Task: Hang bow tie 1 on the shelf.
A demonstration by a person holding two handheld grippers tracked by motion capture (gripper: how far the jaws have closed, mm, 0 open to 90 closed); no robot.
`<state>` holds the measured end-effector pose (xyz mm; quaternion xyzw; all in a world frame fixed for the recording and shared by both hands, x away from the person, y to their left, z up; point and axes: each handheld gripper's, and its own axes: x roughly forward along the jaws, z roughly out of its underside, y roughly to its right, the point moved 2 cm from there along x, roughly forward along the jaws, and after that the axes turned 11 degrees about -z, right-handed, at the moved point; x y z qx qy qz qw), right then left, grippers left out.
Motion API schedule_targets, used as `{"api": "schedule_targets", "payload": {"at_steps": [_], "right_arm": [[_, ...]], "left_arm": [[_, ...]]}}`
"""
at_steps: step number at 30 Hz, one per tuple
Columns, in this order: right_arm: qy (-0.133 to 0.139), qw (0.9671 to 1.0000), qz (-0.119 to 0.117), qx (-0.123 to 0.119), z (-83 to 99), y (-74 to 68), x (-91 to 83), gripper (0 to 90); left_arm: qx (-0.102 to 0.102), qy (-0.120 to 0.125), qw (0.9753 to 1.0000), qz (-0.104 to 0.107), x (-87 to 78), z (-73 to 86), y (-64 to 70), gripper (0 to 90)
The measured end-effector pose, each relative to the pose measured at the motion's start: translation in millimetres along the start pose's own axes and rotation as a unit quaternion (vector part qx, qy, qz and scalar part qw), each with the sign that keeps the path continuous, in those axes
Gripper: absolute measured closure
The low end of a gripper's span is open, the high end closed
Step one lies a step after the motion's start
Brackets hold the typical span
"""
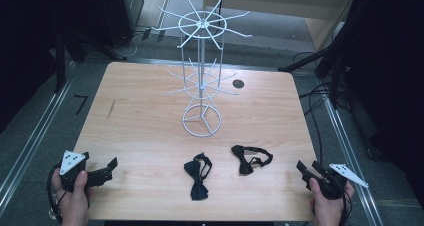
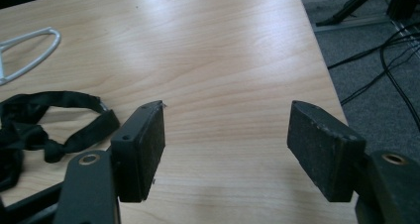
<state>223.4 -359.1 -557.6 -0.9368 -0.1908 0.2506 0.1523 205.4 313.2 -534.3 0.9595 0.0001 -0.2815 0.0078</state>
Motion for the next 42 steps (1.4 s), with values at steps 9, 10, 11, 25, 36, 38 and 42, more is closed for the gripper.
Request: {"api": "schedule_targets", "payload": {"at_steps": [9, 10, 11, 25, 36, 38, 42], "right_arm": [[0.011, 0.9992, -0.021, -0.033, -6.8, -25.0, 0.1, 32.2], [0.011, 0.9992, -0.021, -0.033, -6.8, -25.0, 0.1, 32.2], [0.013, 0.9991, -0.023, -0.034, -6.9, -26.7, 0.3, 32.2], [0.007, 0.9982, -0.039, -0.044, -7.6, -47.7, 3.6, 33.4], [0.01, 0.997, -0.064, -0.042, -7.9, -63.0, 6.2, 33.3], [0.01, 0.9967, -0.065, -0.049, -7.8, -65.0, 7.4, 33.3], [0.004, 0.9964, -0.068, -0.05, -6.4, -69.5, 11.2, 33.4]], "left_arm": [[-0.001, 0.003, 1.0, 0.002, -0.6, 0.2, -0.2, 0.0], [-0.001, 0.003, 1.0, 0.002, -0.6, 0.2, -0.2, 0.0], [0.0, 0.003, 1.0, 0.002, -0.5, 0.2, -0.3, 0.0], [0.001, 0.002, 1.0, 0.001, -0.3, 0.1, -0.2, 0.0], [0.001, 0.001, 1.0, 0.001, -0.2, 0.0, 0.0, 0.0], [0.002, 0.002, 1.0, 0.001, -0.2, 0.1, 0.0, 0.0], [0.002, 0.002, 1.0, 0.001, -0.2, 0.1, 0.0, 0.0]]}}
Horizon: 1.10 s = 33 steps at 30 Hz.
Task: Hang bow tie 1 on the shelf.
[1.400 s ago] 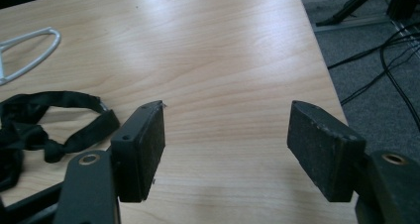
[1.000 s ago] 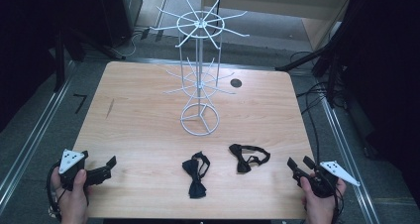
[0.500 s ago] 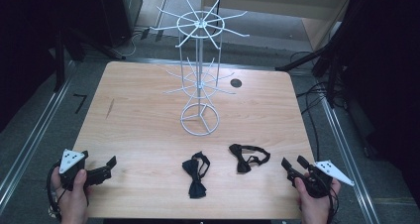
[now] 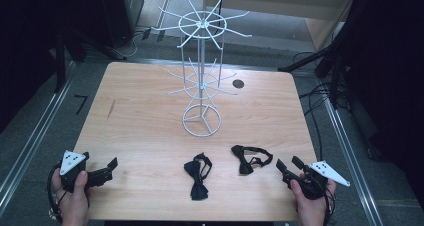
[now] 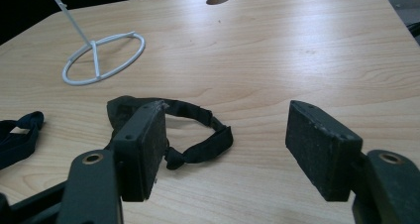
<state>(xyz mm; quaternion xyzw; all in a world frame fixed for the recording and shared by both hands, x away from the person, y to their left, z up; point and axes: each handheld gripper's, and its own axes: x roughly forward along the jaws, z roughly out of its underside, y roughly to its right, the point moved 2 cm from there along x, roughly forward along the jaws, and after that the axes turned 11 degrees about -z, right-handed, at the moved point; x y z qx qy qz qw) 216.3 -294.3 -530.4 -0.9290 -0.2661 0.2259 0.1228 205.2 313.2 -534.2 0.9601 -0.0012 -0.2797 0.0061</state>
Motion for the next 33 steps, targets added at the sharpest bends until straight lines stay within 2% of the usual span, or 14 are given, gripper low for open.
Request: {"api": "schedule_targets", "payload": {"at_steps": [6, 10, 12, 20, 21, 33], "right_arm": [[-0.008, 1.0, 0.001, 0.002, 1.8, -4.5, 5.5, 33.8], [-0.009, 0.9999, -0.009, 0.003, 2.5, -17.0, 11.5, 34.8], [-0.011, 0.9998, -0.015, -0.007, 2.6, -23.4, 14.8, 34.9], [-0.023, 0.9989, -0.035, -0.021, 6.3, -43.8, 28.5, 35.0], [-0.027, 0.9985, -0.04, -0.024, 7.1, -50.4, 32.1, 35.0], [-0.034, 0.997, -0.059, -0.037, 6.9, -78.4, 46.3, 35.0]], "left_arm": [[0.0, -0.001, 1.0, 0.0, 0.0, 0.0, 0.0, 0.0], [-0.001, -0.001, 1.0, 0.0, 0.0, 0.0, 0.0, 0.0], [-0.001, -0.001, 1.0, 0.0, 0.0, 0.0, 0.0, 0.0], [-0.001, -0.001, 1.0, 0.001, 0.0, 0.0, -0.1, 0.0], [-0.001, -0.001, 1.0, 0.001, 0.0, 0.0, -0.1, 0.0], [-0.001, -0.001, 1.0, 0.001, 0.0, 0.0, -0.1, 0.0]]}}
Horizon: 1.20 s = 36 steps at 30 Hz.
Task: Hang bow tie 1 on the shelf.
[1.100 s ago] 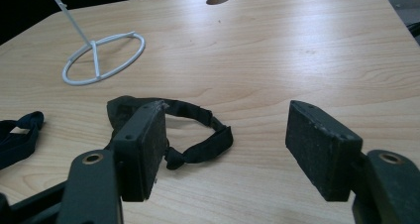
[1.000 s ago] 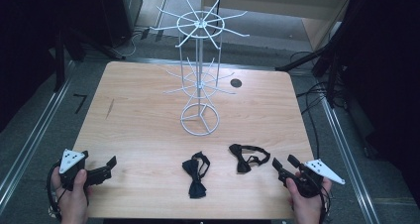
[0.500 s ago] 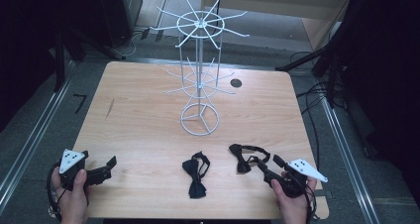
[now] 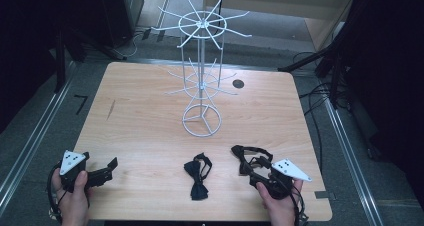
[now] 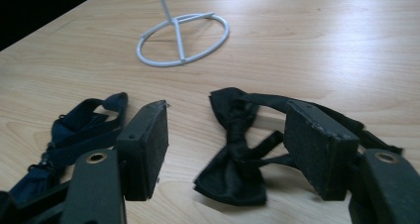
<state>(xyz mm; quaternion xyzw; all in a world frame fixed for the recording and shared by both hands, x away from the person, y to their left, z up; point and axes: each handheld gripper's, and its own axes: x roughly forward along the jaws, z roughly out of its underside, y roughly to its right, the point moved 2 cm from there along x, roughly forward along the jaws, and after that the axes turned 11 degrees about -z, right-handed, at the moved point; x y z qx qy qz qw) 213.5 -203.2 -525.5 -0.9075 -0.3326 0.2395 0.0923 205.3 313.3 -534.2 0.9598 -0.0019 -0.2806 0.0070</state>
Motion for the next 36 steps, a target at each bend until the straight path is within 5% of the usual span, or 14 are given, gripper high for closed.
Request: {"api": "schedule_targets", "payload": {"at_steps": [16, 23, 36], "right_arm": [[-0.019, 0.9995, -0.025, 0.0, -3.0, -31.9, 35.6, 39.2], [-0.045, 0.9987, -0.013, -0.022, 0.4, -47.4, 53.3, 42.9], [-0.065, 0.9973, -0.034, -0.009, -1.0, -66.1, 86.4, 47.4]], "left_arm": [[-0.001, 0.002, 1.0, 0.001, -0.1, 0.1, -0.1, 0.0], [-0.002, 0.002, 1.0, 0.003, -0.1, 0.2, -0.2, 0.0], [-0.012, 0.003, 0.9999, 0.005, -0.8, 0.4, -1.5, 0.0]]}}
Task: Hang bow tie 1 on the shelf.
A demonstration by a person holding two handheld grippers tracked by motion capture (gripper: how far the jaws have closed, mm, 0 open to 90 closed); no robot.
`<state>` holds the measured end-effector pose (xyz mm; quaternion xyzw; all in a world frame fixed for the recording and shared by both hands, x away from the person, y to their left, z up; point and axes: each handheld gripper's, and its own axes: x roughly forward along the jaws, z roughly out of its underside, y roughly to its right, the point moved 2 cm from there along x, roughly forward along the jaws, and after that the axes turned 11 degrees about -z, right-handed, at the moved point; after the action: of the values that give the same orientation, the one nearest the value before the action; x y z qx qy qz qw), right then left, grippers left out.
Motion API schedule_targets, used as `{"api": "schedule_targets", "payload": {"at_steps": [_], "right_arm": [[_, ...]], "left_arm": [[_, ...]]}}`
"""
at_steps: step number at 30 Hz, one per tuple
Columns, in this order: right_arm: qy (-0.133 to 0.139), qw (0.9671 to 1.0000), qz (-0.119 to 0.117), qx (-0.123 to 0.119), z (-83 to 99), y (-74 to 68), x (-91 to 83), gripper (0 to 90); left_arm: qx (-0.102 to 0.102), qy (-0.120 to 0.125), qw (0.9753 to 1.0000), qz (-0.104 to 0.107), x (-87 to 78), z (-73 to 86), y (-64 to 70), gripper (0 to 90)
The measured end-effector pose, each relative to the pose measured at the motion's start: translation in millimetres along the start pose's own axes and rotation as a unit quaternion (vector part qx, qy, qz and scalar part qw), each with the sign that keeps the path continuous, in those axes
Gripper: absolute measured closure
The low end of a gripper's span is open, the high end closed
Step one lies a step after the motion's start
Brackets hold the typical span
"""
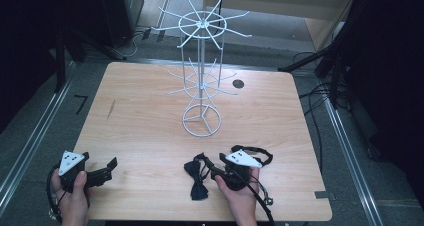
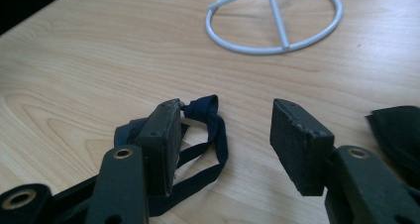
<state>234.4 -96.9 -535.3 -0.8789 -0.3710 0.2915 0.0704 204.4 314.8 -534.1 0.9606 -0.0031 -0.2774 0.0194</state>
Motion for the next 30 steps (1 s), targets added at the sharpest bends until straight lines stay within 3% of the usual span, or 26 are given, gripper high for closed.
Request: {"api": "schedule_targets", "payload": {"at_steps": [6, 12, 17, 23, 24, 25, 26, 30], "right_arm": [[-0.013, 0.9999, -0.005, 0.003, 0.1, -8.0, 11.1, 49.1], [-0.039, 0.9991, 0.01, -0.011, 4.9, -15.3, 19.3, 53.0], [-0.057, 0.9982, 0.018, 0.004, 13.3, -10.5, 23.2, 56.7], [-0.054, 0.9982, 0.027, -0.002, 17.2, -5.8, 19.3, 70.8], [-0.055, 0.9982, 0.024, -0.008, 18.1, -4.1, 17.8, 79.5], [-0.055, 0.9982, 0.024, -0.008, 18.1, -4.1, 17.8, 79.5], [-0.058, 0.9981, 0.019, -0.011, 18.8, -2.6, 16.4, 88.3], [-0.05, 0.9984, 0.014, -0.021, 18.4, -1.8, 13.1, 90.0]], "left_arm": [[-0.001, 0.002, 1.0, 0.001, -0.1, 0.1, -0.7, 0.0], [-0.001, 0.004, 1.0, 0.003, -0.4, 0.1, -1.1, 0.0], [-0.005, 0.002, 1.0, 0.001, 0.0, 0.0, -1.5, 0.0], [-0.007, 0.001, 1.0, 0.0, 0.3, -0.1, -1.4, 0.0], [-0.007, 0.002, 1.0, -0.001, 0.3, -0.1, -1.4, 0.0], [-0.007, 0.002, 1.0, -0.001, 0.2, -0.1, -1.5, 0.0], [-0.007, 0.003, 1.0, 0.0, 0.0, 0.0, -1.8, 0.0], [-0.01, 0.006, 0.9999, 0.001, -0.5, 0.1, -2.1, 0.0]]}}
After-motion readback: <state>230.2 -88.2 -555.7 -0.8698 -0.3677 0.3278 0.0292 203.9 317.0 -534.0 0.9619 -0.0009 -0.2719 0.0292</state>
